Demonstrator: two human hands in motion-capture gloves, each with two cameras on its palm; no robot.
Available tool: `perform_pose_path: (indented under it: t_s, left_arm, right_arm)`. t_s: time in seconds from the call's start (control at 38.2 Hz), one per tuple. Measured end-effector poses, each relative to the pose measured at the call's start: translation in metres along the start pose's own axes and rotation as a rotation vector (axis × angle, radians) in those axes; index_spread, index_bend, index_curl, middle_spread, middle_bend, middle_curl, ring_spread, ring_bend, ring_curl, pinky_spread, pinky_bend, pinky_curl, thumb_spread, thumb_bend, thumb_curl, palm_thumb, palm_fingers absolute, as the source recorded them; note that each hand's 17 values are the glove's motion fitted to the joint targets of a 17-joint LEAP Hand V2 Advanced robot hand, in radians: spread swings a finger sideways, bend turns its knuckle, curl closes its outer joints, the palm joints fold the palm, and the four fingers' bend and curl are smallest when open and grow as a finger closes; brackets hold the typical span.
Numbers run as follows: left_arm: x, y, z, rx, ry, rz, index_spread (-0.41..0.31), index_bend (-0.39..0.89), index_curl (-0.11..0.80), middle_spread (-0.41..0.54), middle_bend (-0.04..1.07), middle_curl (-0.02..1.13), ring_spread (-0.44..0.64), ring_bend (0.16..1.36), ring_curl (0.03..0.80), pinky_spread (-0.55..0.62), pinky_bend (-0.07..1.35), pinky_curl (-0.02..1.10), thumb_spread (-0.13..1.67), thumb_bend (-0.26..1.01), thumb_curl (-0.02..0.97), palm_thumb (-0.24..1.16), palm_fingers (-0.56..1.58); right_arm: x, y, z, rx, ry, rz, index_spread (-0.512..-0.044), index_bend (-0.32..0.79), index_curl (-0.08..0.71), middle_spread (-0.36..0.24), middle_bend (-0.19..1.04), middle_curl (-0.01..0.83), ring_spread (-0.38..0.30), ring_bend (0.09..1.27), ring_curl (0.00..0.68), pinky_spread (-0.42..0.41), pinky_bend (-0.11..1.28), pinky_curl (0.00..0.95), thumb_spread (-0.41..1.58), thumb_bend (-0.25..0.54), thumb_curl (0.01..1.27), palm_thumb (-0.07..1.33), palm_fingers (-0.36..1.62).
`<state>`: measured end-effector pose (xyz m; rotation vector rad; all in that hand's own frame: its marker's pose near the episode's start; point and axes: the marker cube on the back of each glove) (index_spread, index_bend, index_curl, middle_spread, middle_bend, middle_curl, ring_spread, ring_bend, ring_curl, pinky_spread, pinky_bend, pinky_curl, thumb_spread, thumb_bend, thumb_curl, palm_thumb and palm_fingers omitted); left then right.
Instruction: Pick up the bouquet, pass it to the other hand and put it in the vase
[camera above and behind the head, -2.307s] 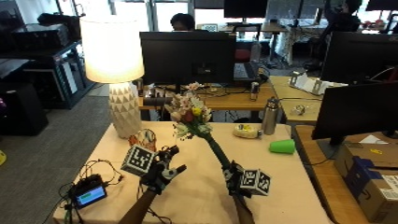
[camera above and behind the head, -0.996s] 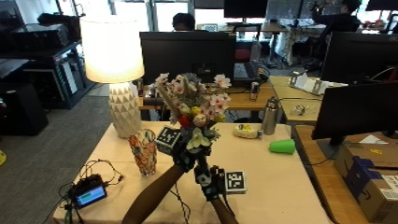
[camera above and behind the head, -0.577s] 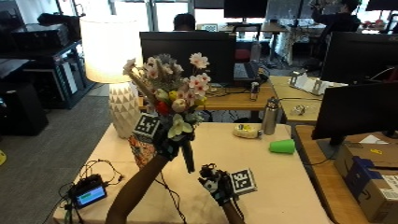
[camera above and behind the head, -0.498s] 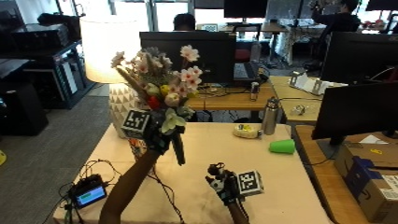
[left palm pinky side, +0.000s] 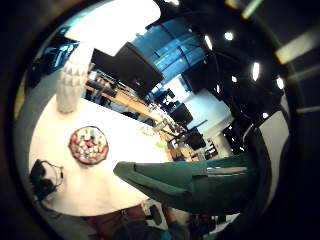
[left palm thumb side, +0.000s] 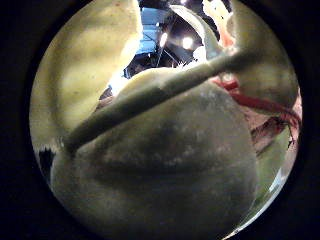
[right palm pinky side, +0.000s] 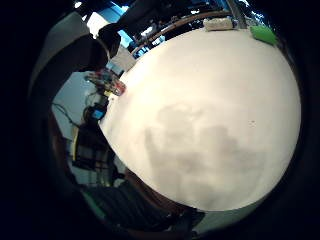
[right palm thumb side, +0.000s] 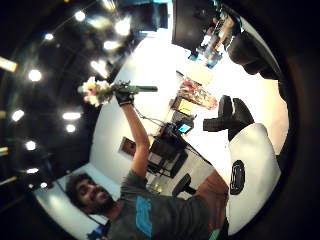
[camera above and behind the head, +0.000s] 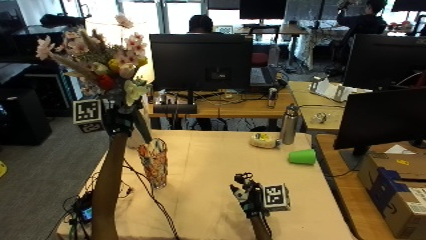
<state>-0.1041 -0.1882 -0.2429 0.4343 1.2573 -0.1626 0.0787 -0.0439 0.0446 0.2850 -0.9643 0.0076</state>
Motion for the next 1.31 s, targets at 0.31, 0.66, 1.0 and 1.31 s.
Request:
perform_pose_path:
  t_s: [0.31,0.66,1.0,1.31]
  left_arm:
    - [-0.116,-0.036,-0.008,0.061,0.006,-0.269,-0.372,0.39,0.551,-0.381,0.77,0.61,-0.37,0.84,0.482,-0.39,0.47,0.45,0.93,-0.03,0.323,0.57,1.33]
    - [-0.145,-0.025,-0.009,-0.074,0.149,-0.317,-0.173,-0.07,0.395,-0.242,0.52,0.59,-0.25,0.79,0.508,-0.06,0.48,0.51,0.92,-0.03,0.308,0.53,0.31]
    - [-0.112,0.008,-0.055,0.005,0.037,-0.208,0.096,0.02,0.193,0.224,0.20,0.38,0.28,0.71,0.365,0.37,0.79,0.47,0.87,-0.05,0.304,0.48,-0.07]
    - [-0.124,0.020,-0.087,0.041,0.015,-0.178,0.059,0.08,0.148,0.291,0.23,0.36,0.40,0.73,0.336,0.47,0.79,0.42,0.83,-0.05,0.300,0.39,-0.04]
  right_arm:
    - [-0.008,-0.001,0.000,0.008,-0.026,0.020,-0.301,0.12,0.333,-0.180,0.32,0.460,-0.156,0.46,0.394,0.158,0.40,0.355,0.79,-0.024,0.66,0.99,0.94]
    - [-0.012,-0.001,-0.004,0.024,0.017,-0.042,-0.297,0.12,0.319,-0.173,0.29,0.460,-0.140,0.43,0.398,0.232,0.34,0.348,0.83,-0.022,0.65,0.99,0.93]
    - [-0.030,0.001,0.005,0.014,-0.011,-0.072,-0.298,0.12,0.312,-0.169,0.27,0.462,-0.131,0.40,0.399,0.267,0.29,0.346,0.85,-0.021,0.64,0.99,0.91]
    - [-0.039,-0.001,0.015,0.012,0.056,-0.113,-0.297,0.12,0.306,-0.168,0.26,0.463,-0.127,0.39,0.400,0.283,0.25,0.347,0.87,-0.021,0.64,0.99,0.91]
